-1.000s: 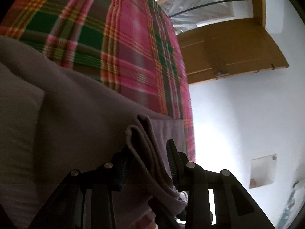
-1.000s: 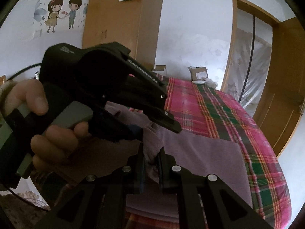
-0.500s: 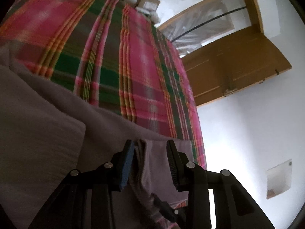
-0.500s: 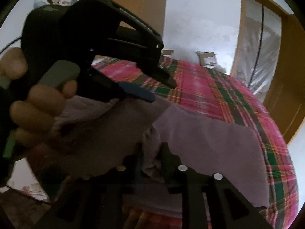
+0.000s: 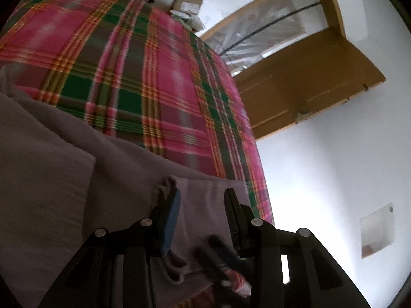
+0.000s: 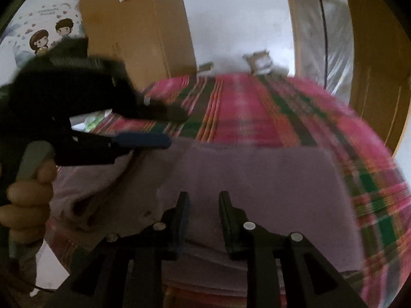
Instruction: Fold clothes
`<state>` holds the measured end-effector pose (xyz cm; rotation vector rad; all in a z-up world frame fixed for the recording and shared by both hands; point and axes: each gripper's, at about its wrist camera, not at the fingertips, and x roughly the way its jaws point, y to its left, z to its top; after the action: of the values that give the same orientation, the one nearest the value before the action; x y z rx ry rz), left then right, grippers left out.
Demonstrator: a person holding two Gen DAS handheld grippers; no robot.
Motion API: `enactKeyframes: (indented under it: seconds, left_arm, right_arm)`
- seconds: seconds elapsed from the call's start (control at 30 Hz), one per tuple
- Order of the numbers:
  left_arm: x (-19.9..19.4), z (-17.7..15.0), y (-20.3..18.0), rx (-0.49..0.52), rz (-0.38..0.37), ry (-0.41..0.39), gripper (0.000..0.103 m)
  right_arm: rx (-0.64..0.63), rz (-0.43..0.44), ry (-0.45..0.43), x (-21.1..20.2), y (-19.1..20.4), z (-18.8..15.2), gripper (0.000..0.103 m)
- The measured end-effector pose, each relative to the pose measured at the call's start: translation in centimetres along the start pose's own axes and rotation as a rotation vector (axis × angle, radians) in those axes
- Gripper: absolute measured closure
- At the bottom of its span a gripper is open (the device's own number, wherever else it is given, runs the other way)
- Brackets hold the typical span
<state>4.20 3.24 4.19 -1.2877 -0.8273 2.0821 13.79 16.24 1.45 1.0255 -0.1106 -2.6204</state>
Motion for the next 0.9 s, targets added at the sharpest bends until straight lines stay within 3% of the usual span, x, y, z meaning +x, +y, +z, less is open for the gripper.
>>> enactKeyframes:
  seconds: [0.27, 0.67, 0.9]
  left_arm:
    - [2.5, -0.7, -0.6, 0.036, -0.004, 0.087, 0.067]
    - [3.9, -1.5, 0.9, 0.026, 0.027, 0.133, 0.067]
    - [3.2, -2.6, 1.3, 0.035, 0.018, 0.145, 0.067]
  right_arm:
    - [-0.087, 0.072, 0.001, -0.9, 1.8, -0.8, 0.078]
    - [0.078, -0.196, -0.042, -5.2, -6.8, -1.4, 0.078]
    - [0.079, -0.232, -0.030, -5.8, -9.2, -2.8, 0.080]
